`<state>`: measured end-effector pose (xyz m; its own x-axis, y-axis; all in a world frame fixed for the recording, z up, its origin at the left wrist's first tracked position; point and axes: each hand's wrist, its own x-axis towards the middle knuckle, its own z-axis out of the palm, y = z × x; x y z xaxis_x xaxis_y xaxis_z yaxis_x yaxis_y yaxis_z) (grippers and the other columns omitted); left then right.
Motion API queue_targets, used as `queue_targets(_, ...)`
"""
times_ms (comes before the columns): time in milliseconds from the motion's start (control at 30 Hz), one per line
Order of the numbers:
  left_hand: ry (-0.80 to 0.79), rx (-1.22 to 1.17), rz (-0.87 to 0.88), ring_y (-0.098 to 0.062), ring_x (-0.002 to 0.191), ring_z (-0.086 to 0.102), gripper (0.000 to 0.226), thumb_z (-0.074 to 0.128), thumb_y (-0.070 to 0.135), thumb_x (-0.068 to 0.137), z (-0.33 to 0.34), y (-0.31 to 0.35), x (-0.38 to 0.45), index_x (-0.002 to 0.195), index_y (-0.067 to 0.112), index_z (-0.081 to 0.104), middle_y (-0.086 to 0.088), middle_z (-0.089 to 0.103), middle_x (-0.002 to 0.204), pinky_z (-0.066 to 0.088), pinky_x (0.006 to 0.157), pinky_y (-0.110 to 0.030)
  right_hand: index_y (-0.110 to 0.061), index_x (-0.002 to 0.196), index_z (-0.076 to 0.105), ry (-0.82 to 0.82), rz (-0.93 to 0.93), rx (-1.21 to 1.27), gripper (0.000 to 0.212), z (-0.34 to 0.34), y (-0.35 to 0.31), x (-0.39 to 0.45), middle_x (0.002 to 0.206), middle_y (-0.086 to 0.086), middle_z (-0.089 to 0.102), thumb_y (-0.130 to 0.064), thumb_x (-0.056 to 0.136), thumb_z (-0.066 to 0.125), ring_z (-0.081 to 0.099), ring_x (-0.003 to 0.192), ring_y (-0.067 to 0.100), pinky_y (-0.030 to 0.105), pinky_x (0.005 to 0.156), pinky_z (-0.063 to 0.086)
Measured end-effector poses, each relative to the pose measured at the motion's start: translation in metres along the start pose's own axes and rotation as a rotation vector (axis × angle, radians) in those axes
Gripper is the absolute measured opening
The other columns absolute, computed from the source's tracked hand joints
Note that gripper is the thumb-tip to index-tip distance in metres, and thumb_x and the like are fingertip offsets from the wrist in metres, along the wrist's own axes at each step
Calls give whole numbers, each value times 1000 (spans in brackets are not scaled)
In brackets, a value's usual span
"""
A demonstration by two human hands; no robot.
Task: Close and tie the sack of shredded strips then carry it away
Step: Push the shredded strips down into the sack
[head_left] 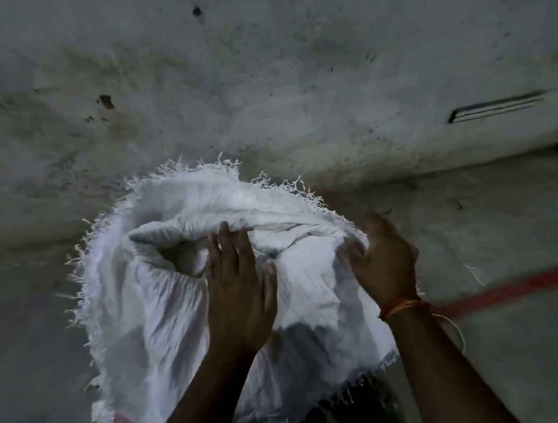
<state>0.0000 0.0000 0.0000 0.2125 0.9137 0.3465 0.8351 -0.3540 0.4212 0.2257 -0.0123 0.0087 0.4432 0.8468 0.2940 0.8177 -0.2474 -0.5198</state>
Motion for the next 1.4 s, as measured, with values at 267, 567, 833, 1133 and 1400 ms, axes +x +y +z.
queue_targets(267, -69, 9, 138, -31, 154, -7, 66, 37, 39, 102, 28, 22, 1, 158, 11, 17, -14, -1, 167, 10, 125, -46, -7, 141, 45, -212, 505, 60, 68, -9, 54, 8, 128, 24, 62, -27, 81, 73, 58, 120, 40, 40, 96, 47)
queue_targets(567, -253, 175, 419, -31, 153, -13, 62, 37, 40, 103, 52, 53, 29, 158, 19, 17, -11, -5, 167, 14, 124, -50, -6, 116, 68, -223, 596, 77, 39, -14, 71, 8, 120, 16, 70, -12, 78, 69, 63, 114, 35, 31, 89, 51)
queue_targets(833, -330, 251, 438, -38, 153, -3, 58, 35, 43, 97, 68, 49, 30, 149, 17, 37, -16, 6, 167, 12, 123, -51, -6, 100, 76, 1, 431, 284, 25, -52, 63, 32, 101, 18, 76, -23, 81, 72, 70, 99, 34, 36, 87, 55)
queue_targets(1133, -488, 205, 368, -29, 117, 60, 53, 27, 47, 89, 55, 71, 42, 123, 23, 59, -8, 63, 125, 49, 94, -36, -1, 69, 65, 157, 388, 777, 19, -90, 34, 37, 43, 11, 49, -6, 87, 69, 42, 27, 11, 15, 37, 35)
queue_targets(1400, -251, -375, 319, -2, 88, 62, 48, 52, 71, 84, -35, 162, 69, 108, 31, 60, 12, 66, 100, 52, 73, -25, -19, 77, 75, 263, 267, 959, 22, -116, 12, 38, 65, -2, 72, 1, 82, 68, 63, 53, 10, 23, 52, 51)
